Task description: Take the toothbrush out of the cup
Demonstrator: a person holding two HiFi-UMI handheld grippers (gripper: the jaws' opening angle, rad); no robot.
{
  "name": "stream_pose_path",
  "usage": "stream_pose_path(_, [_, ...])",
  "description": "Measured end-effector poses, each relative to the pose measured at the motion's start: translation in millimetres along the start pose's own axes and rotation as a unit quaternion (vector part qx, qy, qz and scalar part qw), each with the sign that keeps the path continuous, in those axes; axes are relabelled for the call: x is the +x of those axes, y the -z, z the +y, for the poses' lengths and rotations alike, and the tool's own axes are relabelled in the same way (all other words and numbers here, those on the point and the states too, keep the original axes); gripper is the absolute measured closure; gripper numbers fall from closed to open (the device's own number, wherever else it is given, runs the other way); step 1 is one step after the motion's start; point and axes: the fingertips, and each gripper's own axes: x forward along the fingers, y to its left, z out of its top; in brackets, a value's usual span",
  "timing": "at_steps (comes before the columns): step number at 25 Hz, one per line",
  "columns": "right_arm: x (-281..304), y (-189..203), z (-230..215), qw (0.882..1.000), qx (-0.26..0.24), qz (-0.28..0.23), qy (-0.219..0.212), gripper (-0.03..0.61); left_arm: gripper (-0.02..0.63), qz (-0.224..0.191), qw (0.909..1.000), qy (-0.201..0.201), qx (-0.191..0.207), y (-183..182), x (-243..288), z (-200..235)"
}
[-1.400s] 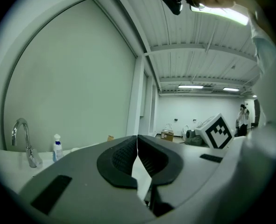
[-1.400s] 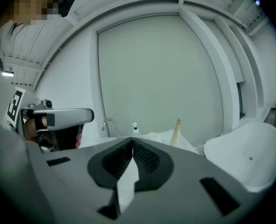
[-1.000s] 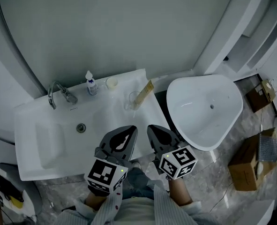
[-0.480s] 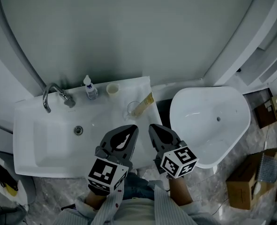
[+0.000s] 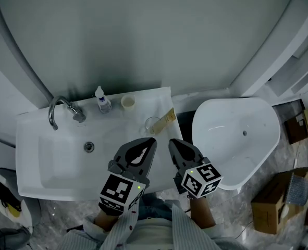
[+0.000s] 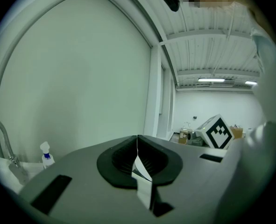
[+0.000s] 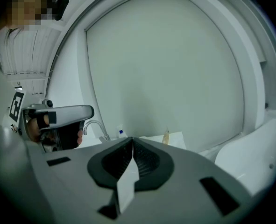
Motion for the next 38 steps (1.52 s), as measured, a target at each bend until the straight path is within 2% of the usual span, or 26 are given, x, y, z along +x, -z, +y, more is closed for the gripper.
stream_pose_path(7, [17, -3, -8, 1.000, 0.008, 0.002, 0.011, 0.566, 0.597, 0.006, 0.9999, 0.009, 0.000, 0, 9, 15])
stream_pose_path(24, [44, 17, -35, 0.998, 0.028, 0.017, 0.053, 0.561, 0.597, 0.026, 0.9991, 0.028, -0.017, 33, 24, 41])
stream_pose_path(38, [67, 42, -57, 0.993, 0.050, 0.051, 0.089, 0.499, 0.597, 0.051, 0.9969, 0.050, -0.032, 60, 41, 66])
